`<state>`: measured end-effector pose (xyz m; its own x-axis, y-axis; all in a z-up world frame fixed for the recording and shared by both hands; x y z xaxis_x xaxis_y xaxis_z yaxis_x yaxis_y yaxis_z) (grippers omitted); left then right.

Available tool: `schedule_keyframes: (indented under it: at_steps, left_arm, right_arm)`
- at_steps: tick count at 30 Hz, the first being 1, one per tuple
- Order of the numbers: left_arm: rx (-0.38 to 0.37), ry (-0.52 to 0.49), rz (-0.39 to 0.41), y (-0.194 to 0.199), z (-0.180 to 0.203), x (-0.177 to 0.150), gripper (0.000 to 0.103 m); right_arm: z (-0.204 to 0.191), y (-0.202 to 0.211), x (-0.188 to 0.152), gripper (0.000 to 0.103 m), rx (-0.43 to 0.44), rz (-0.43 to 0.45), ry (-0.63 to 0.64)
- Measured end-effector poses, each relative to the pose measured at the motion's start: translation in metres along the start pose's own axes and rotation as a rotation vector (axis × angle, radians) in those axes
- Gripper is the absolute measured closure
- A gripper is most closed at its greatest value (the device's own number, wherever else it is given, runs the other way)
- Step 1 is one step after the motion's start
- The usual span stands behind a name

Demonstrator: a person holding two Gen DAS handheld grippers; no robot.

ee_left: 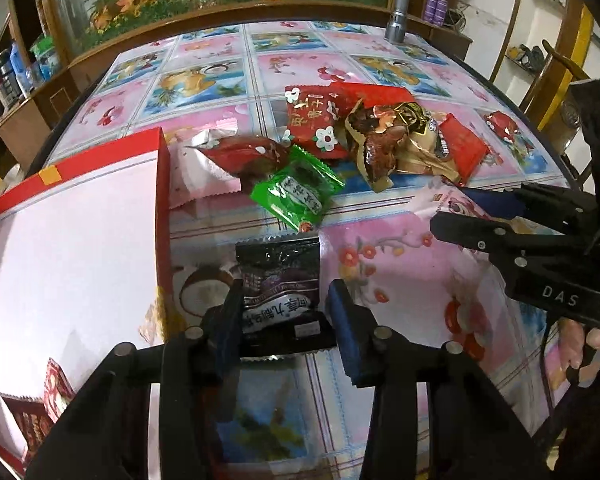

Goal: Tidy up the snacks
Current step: 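Lift the purple packet with the left tool while the right tool lifts the Lotso packet, then lower both packets into the white box and open both tools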

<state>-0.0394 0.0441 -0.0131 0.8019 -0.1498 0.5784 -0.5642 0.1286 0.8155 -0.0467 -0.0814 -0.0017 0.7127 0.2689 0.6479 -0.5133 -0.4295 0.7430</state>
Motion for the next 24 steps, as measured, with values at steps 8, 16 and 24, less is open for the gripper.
schedule_keyframes:
  at_steps: [8,16,24]
  left_arm:
    - [-0.065,0.084,0.032,0.009,-0.003,-0.006,0.066]
    - [-0.076,0.108,0.131,0.056,-0.015,-0.016,0.066]
    - [0.034,0.204,0.169,0.082,-0.074,-0.036,0.066]
  right_arm:
    - [0.008,0.009,-0.005,0.065,0.072,0.019,-0.066]
    - [-0.023,0.024,0.001,0.065,0.257,0.093,-0.045]
    - [-0.103,-0.003,0.015,0.066,0.366,0.06,0.01]
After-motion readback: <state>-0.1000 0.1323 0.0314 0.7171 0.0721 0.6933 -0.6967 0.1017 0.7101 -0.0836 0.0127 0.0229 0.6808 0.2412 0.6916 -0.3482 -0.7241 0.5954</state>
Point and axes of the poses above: each gripper's, at about its wrist camera, not at the fingertips, and y roughly against the way its jaws point, z to its right, x to its top, the point moved 3 cm from there along -y, roughly the way its jaws point, and after that the axes turned 3 degrees about z, right-handed, at the moved point
